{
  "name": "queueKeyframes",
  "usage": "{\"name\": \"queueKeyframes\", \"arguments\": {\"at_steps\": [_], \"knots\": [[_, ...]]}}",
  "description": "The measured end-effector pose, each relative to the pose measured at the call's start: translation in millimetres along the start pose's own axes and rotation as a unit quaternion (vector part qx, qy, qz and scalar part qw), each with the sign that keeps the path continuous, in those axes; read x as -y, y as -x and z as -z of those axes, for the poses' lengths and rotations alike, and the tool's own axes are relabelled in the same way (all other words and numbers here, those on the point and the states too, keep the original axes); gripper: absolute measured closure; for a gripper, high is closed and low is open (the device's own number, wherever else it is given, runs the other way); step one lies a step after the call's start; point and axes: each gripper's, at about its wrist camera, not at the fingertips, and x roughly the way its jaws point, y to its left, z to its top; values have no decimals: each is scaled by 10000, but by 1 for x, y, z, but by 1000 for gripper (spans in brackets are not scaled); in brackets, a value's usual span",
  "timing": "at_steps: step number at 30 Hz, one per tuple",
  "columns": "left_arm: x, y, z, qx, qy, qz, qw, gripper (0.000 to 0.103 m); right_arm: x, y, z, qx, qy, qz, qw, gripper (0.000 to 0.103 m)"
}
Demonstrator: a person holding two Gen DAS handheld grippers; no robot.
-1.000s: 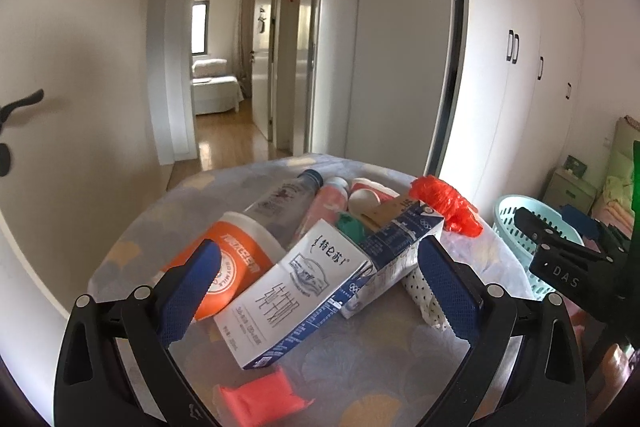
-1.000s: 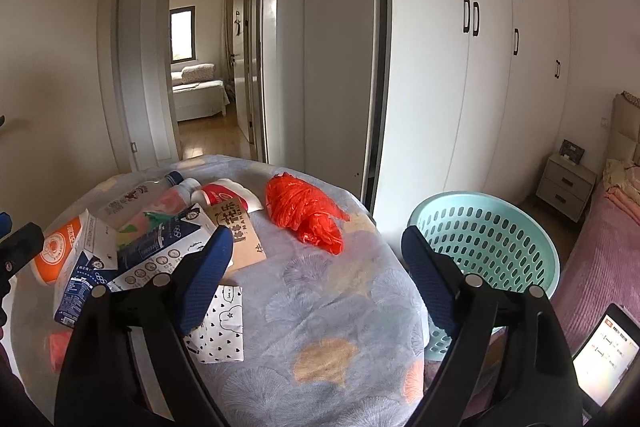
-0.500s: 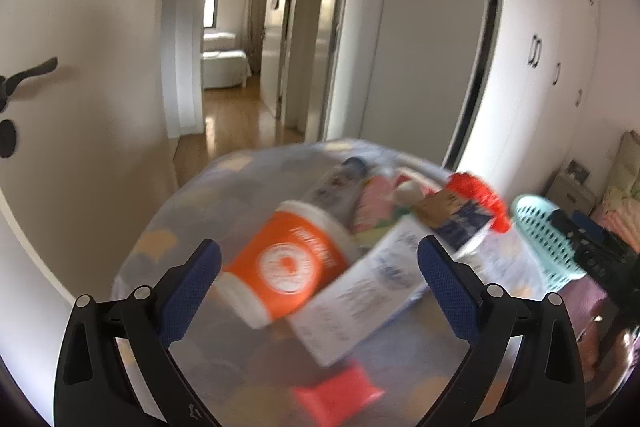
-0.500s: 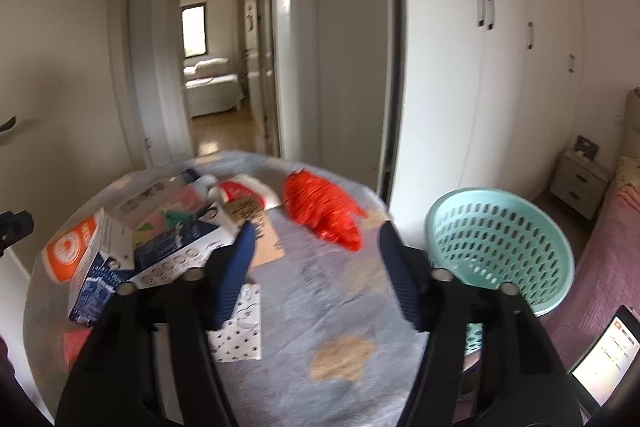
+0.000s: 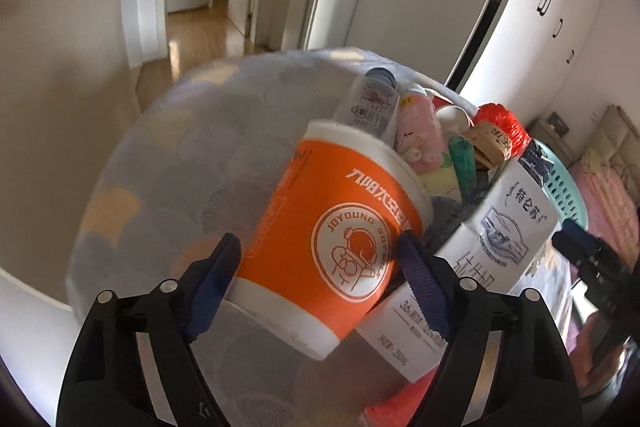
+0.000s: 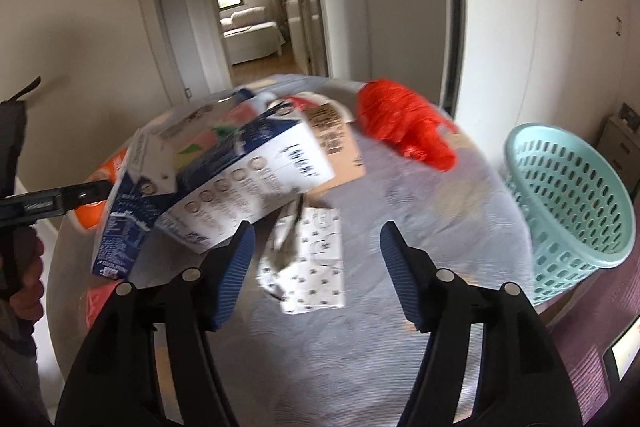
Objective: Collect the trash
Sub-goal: 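Grasp the orange paper cup with the left tool while the right tool grasps the white polka-dot paper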
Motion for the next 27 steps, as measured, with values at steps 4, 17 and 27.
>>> {"name": "queueKeyframes", "arguments": {"at_steps": [4, 17, 27], "knots": [[-5, -7, 0, -141, 137, 257, 9995, 25, -9, -14, 1, -251, 48, 14, 9997, 33], [-15, -6, 4, -259, 268, -17, 9993, 39, -11, -39, 5, -583, 178, 166, 9980, 58], [-12, 40, -1, 401, 433, -223, 9980, 51, -3, -21, 4, -425, 228, -105, 9988, 96]]}}
